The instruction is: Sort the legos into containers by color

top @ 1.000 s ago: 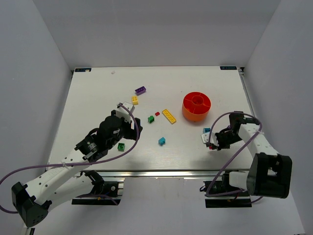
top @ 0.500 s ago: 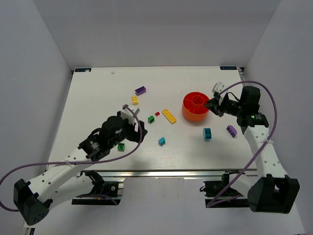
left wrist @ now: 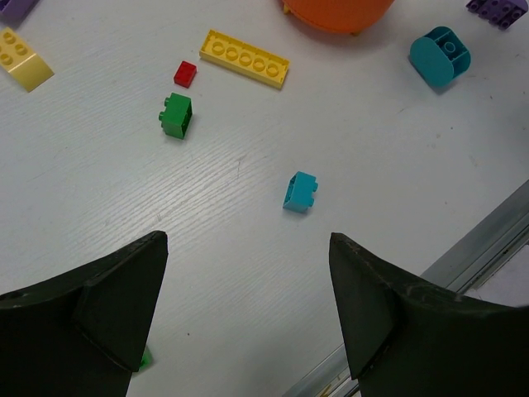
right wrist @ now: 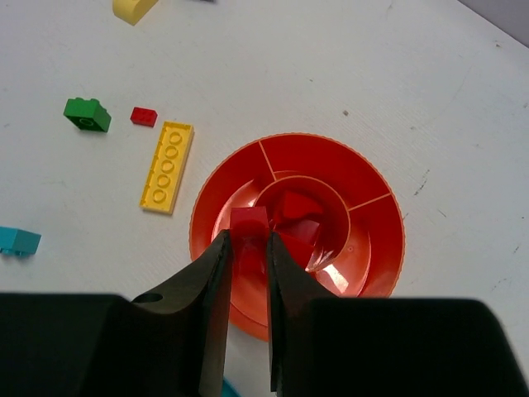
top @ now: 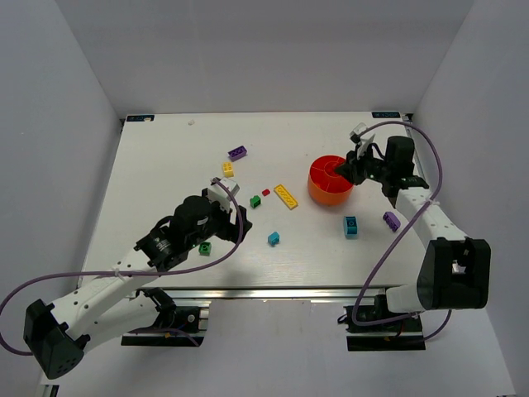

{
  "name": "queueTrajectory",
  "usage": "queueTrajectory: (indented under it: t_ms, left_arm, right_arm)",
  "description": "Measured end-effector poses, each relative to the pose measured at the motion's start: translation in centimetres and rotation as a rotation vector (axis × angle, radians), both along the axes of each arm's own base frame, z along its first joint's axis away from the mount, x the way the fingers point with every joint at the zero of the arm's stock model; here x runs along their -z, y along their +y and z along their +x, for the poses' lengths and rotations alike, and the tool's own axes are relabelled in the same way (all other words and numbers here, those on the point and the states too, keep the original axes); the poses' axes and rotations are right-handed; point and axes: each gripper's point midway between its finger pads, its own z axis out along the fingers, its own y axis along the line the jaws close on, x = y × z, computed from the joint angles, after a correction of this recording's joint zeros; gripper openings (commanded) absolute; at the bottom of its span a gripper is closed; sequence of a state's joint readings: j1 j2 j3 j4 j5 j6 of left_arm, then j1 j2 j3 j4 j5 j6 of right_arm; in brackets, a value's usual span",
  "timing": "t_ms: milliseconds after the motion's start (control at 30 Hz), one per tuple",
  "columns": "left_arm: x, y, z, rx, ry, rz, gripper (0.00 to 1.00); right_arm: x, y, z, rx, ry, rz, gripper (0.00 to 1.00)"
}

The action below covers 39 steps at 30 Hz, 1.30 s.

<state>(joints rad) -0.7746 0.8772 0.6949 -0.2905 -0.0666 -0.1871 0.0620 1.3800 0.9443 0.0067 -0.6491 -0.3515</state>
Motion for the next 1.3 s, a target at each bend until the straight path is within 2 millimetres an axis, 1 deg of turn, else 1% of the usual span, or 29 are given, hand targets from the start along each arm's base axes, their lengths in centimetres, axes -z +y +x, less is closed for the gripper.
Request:
queueTrajectory:
  t_ms: [167, 400, 533, 700, 833, 967, 1100, 1300]
  left_arm:
    - [0.0, 0.0, 0.0, 0.001, -0.001, 0.000, 0.89]
    - [0.2, -0.2, 0.1, 0.005, 0.003, 0.005, 0.89]
    - [0.3, -0.2, 0.1, 0.006, 0.003, 0.006, 0.89]
    - [0.4, -0.3, 0.2, 0.007, 0.006, 0.009, 0.89]
    - [0.5, -0.4, 0.2, 0.009, 0.006, 0.010, 0.89]
    - [0.5, -0.4, 0.2, 0.011, 0.006, 0.010, 0.89]
    - [0.5, -0.5, 0.2, 0.017, 0.006, 0.008, 0.89]
    - [0.4, -0.7, 0.2, 0.027, 0.004, 0.004, 0.89]
  right_arm:
    - [0.3, 0.0, 1.0, 0.015, -0.002, -0.004, 0.06]
    - [1.6, -0.1, 2.7, 0.038, 0.023, -0.016, 0.10]
    - [2.2, -0.2, 3.2, 0.045, 0.036, -0.020, 0.12]
    - [2.2, -0.2, 4.3, 0.048, 0.038, -0.022, 0.17]
    - [2.3, -0.2, 4.4, 0.050, 0.040, -0.024, 0.25]
    - [2.5, -0.2, 4.4, 0.052, 0.043, -0.025, 0.30]
    - [3.1, -0.2, 4.5, 0.052, 0.060, -0.027, 0.32]
    - [3.7, -0.2, 4.5, 0.051, 0.076, -0.028, 0.41]
